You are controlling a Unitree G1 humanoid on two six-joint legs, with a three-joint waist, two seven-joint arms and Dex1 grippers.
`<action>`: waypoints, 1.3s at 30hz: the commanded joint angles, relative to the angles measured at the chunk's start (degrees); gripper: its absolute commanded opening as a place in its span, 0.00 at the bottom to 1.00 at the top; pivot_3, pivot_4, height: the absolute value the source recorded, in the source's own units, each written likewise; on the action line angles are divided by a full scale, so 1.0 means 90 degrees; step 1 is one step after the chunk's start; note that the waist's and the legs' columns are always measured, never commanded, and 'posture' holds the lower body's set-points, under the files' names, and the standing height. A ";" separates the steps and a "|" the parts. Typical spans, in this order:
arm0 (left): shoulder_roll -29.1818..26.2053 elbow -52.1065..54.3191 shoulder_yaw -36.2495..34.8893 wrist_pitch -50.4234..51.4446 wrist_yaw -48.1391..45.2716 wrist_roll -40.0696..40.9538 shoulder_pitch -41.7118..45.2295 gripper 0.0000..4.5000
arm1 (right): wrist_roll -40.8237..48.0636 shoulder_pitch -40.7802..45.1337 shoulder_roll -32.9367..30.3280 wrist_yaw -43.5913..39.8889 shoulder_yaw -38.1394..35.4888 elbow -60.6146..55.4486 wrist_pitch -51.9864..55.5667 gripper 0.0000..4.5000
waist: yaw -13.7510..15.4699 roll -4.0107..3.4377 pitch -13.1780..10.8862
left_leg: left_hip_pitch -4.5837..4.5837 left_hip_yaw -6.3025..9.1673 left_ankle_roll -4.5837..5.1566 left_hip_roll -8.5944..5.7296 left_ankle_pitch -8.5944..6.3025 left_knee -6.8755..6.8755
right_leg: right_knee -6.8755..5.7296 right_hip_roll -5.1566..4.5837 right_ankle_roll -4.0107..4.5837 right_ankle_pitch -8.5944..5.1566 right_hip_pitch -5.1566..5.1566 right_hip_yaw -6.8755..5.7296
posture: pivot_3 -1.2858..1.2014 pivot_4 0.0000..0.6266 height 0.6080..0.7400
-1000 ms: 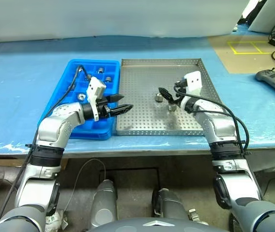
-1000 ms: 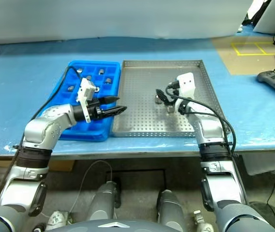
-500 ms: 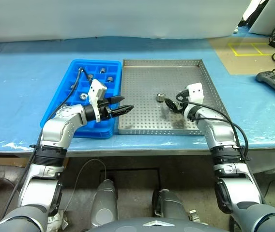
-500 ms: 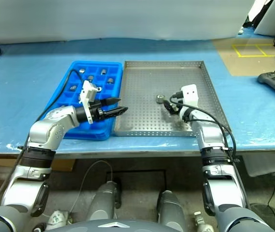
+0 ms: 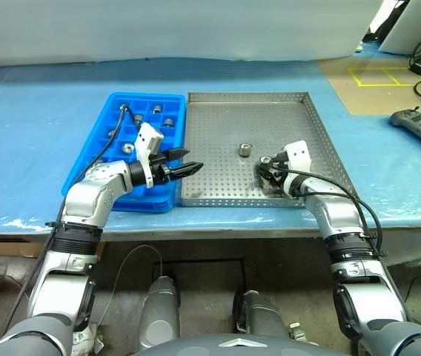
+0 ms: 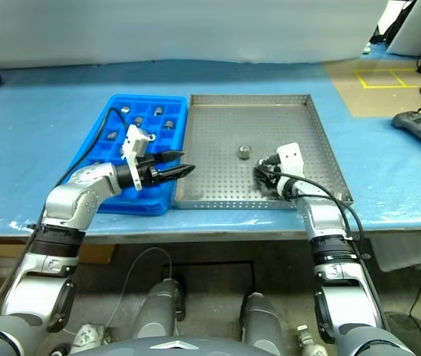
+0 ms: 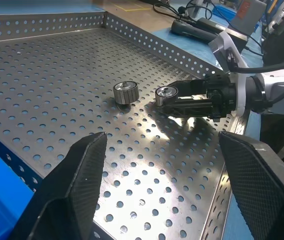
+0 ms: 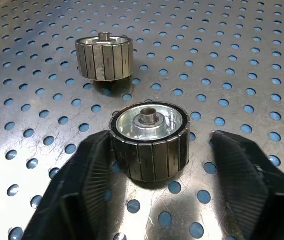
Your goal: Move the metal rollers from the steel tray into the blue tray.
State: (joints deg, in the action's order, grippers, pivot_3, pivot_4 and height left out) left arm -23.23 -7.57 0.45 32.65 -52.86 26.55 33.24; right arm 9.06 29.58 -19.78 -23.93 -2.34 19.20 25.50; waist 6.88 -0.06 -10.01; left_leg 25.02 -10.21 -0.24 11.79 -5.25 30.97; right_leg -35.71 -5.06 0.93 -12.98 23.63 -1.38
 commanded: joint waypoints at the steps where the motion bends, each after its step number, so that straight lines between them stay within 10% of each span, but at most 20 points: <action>1: -0.0054 0.0131 -0.0048 -0.0059 -0.0029 0.0024 0.0132 0.83 | -0.0021 0.0047 0.0035 -0.0023 -0.0004 -0.0061 -0.0108 0.58 | 0.0000 0.0000 0.0000 | 0.0000 0.0000 0.0000 0.0000 0.0000 0.0000 | 0.0001 0.0001 0.0000 0.0000 0.0001 0.0000 | 0.52 0.24 1.00; 5: -0.0073 0.0211 -0.0065 0.0002 -0.0013 0.0054 0.0080 0.83 | 0.0056 0.0065 0.0127 -0.0077 0.0002 -0.0118 -0.0062 0.36 | 0.0000 0.0000 0.0000 | 0.0002 0.0000 0.0003 0.0000 -0.0002 -0.0002 | 0.0004 0.0002 0.0000 0.0000 0.0002 -0.0001 | 0.52 0.24 1.00; 20: -0.0893 0.0510 -0.0783 0.0379 -0.0150 0.0530 -0.0155 0.83 | 0.0995 0.0734 0.0759 -0.1444 0.0872 -0.2370 0.1082 0.36 | -0.0005 -0.0003 -0.0002 | 0.0020 0.0002 0.0002 0.0001 -0.0001 -0.0018 | 0.0002 0.0012 0.0001 -0.0001 0.0040 0.0002 | 0.55 0.24 1.00; 39: -0.1592 0.1140 -0.2692 0.0440 0.1194 0.0868 -0.1611 0.83 | -0.0079 0.3603 0.3155 -0.1350 0.1194 0.3410 -0.1997 0.36 | 0.0206 -0.0001 -0.0002 | 0.0044 0.0016 -0.0014 0.0005 0.0006 -0.0058 | -0.0005 -0.0001 0.0004 -0.0006 0.0074 -0.0014 | 0.64 0.24 1.00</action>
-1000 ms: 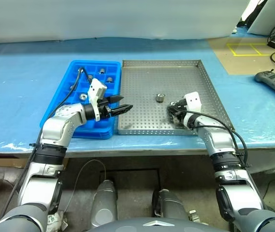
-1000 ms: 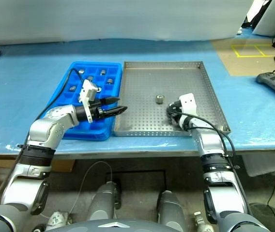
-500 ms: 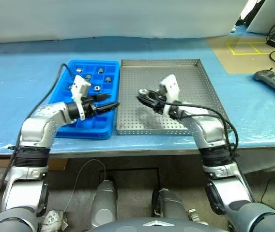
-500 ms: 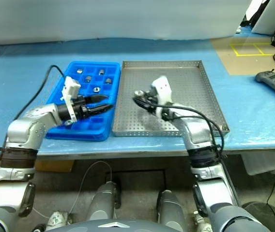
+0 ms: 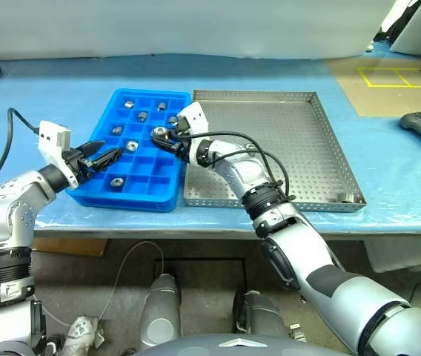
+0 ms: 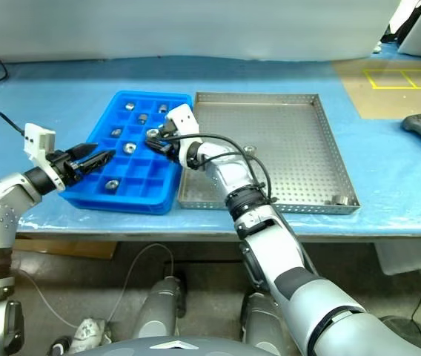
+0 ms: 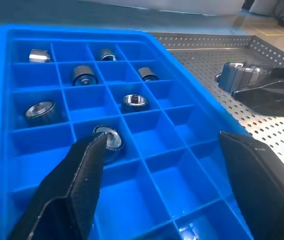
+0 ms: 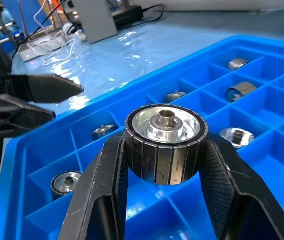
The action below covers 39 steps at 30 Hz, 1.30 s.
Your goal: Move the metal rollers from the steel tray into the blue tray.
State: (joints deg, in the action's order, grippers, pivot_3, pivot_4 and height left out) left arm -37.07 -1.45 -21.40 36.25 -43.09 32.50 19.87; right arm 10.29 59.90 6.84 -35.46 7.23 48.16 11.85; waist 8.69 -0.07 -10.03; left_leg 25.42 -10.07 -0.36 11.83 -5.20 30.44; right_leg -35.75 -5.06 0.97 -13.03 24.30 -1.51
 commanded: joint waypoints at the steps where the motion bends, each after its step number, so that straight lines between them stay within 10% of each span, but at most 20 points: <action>1: -0.0033 0.0545 -0.0276 0.0060 0.0154 0.0239 -0.0187 0.83 | -0.0259 0.0254 0.0290 -0.0102 0.0155 0.0279 -0.0558 0.36 | 0.0011 0.0000 0.0000 | -0.0001 0.0001 0.0000 0.0000 0.0000 -0.0002 | 0.0000 0.0000 0.0000 0.0000 0.0000 0.0000 | 0.64 0.24 1.00; 23: 0.0043 0.1320 -0.0758 0.0144 0.0872 0.0625 -0.1237 0.83 | -0.0330 0.0692 0.1388 -0.0481 0.0311 0.1092 -0.1076 0.36 | 0.0042 0.0001 0.0001 | -0.0005 0.0005 -0.0001 0.0001 0.0001 -0.0011 | -0.0003 0.0016 0.0012 -0.0008 0.0003 0.0002 | 0.67 0.24 1.00; 39: 0.0784 0.2998 -0.1329 0.0149 0.1904 0.1181 -0.2729 0.83 | -0.0314 0.1262 0.1097 -0.0283 -0.0133 0.2163 -0.1503 0.36 | 0.0642 -0.0001 -0.0001 | -0.0002 0.0023 0.0000 0.0005 -0.0002 -0.0024 | -0.0002 0.0005 -0.0012 -0.0025 0.0018 0.0005 | 0.76 0.24 1.00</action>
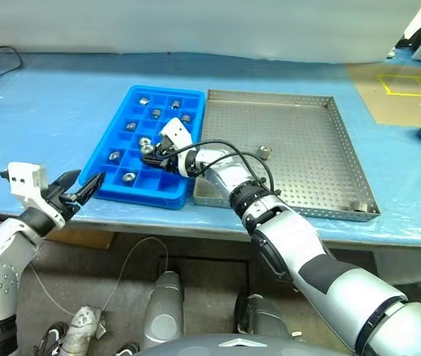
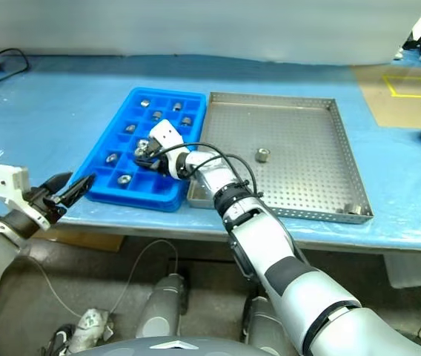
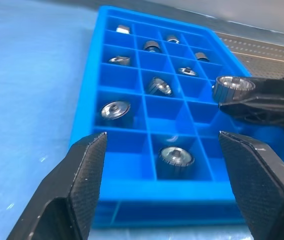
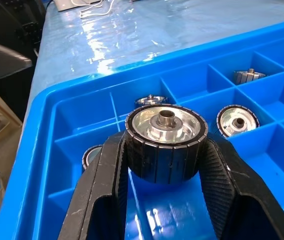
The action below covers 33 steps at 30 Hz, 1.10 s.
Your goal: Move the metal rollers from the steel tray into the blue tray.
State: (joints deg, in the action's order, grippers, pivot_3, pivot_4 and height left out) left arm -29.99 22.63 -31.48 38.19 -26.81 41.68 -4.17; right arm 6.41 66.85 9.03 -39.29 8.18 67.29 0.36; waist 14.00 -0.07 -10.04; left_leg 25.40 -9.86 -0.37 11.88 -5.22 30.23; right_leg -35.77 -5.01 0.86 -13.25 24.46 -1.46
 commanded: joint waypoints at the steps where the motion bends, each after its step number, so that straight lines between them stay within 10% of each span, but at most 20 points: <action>1: -0.0006 0.0355 -0.0193 -0.0057 0.0124 0.0183 -0.0077 0.83 | 0.0115 0.0533 0.0793 0.0198 -0.0304 0.0104 -0.0251 0.36 | 0.0114 -0.0002 -0.0001 | 0.0000 0.0002 0.0000 0.0000 0.0000 0.0000 | -0.0001 0.0000 -0.0007 -0.0004 0.0002 0.0001 | 0.75 0.24 1.00; 18: -0.0373 -0.0451 0.0538 0.0001 -0.0198 0.0103 0.0843 0.83 | -0.0046 0.0290 0.0369 0.0292 -0.0663 0.0149 -0.0269 0.36 | 0.0259 0.0000 0.0000 | 0.0012 0.0003 -0.0004 -0.0003 -0.0001 0.0001 | -0.0028 0.0011 0.0001 0.0003 0.0040 0.0021 | 0.70 0.24 1.00; 25: -0.0409 -0.0774 0.0771 -0.0065 -0.0357 -0.0009 0.1142 0.83 | -0.0204 0.0023 0.0473 0.0087 -0.0474 -0.0066 -0.0207 0.89 | 0.0110 0.0002 0.0001 | 0.0041 0.0003 -0.0005 -0.0003 0.0001 0.0020 | -0.0028 0.0011 0.0018 0.0015 0.0051 0.0014 | 0.68 0.24 1.00; 33: -0.0388 -0.1092 0.0978 -0.0111 -0.0583 -0.0106 0.1435 0.83 | -0.0014 -0.0415 -0.0020 -0.0162 -0.0569 -0.1175 0.0127 0.89 | -0.0055 0.0004 0.0002 | 0.0043 0.0002 -0.0013 -0.0003 0.0006 0.0026 | -0.0069 0.0011 0.0021 0.0013 0.0067 0.0013 | 0.66 0.24 1.00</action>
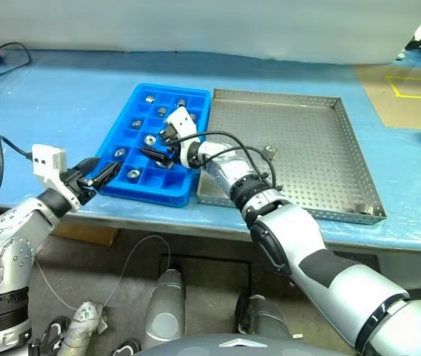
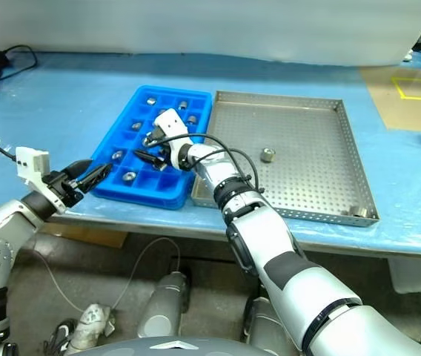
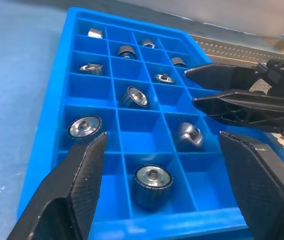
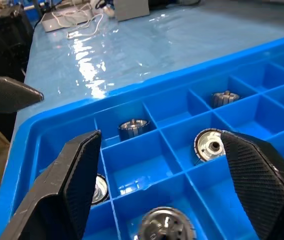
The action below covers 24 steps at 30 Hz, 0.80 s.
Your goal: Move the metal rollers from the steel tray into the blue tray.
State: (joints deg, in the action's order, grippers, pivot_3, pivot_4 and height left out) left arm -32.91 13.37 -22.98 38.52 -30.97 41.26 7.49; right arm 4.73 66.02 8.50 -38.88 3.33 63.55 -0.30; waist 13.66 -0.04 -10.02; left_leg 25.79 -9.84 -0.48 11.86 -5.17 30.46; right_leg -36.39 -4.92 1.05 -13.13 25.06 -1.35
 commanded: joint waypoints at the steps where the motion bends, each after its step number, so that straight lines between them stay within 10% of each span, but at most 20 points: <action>1: -0.0057 -0.0119 0.0067 -0.0166 -0.0150 -0.0073 0.0173 0.83 | 0.0189 -0.0452 -0.0014 -0.0224 -0.0027 -0.1010 0.0319 0.89 | -0.0036 0.0001 0.0000 | -0.0002 0.0000 -0.0001 -0.0001 0.0001 0.0001 | -0.0002 -0.0001 -0.0001 0.0000 0.0000 0.0001 | 0.65 0.24 1.00; 13: 0.0021 -0.1327 0.0855 -0.0458 -0.0782 -0.0515 0.1368 0.83 | 0.0369 -0.1391 -0.0896 0.0559 -0.0522 -0.3274 0.1387 0.89 | -0.0314 0.0003 0.0002 | -0.0017 -0.0002 -0.0025 -0.0004 0.0017 0.0027 | -0.0038 -0.0001 -0.0006 0.0007 -0.0012 0.0004 | 0.59 0.24 1.00; 24: 0.0778 -0.2440 0.1658 -0.0901 -0.1282 -0.0985 0.2615 0.83 | 0.0273 -0.1273 -0.1853 0.2165 -0.1311 -0.2298 0.0797 0.89 | -0.0630 0.0004 0.0002 | -0.0026 -0.0030 -0.0059 -0.0012 0.0039 0.0062 | -0.0034 0.0001 0.0003 0.0012 -0.0046 0.0002 | 0.55 0.24 1.00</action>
State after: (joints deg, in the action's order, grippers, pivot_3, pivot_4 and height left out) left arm -25.78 -8.68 -8.22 31.90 -41.27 32.76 29.64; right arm 6.83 53.74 -8.71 -20.21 -8.33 42.80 8.89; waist 7.99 -0.01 -10.00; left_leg 25.55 -10.10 -0.99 11.74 -4.82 31.03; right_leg -36.69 -4.90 1.08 -13.03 24.67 -1.31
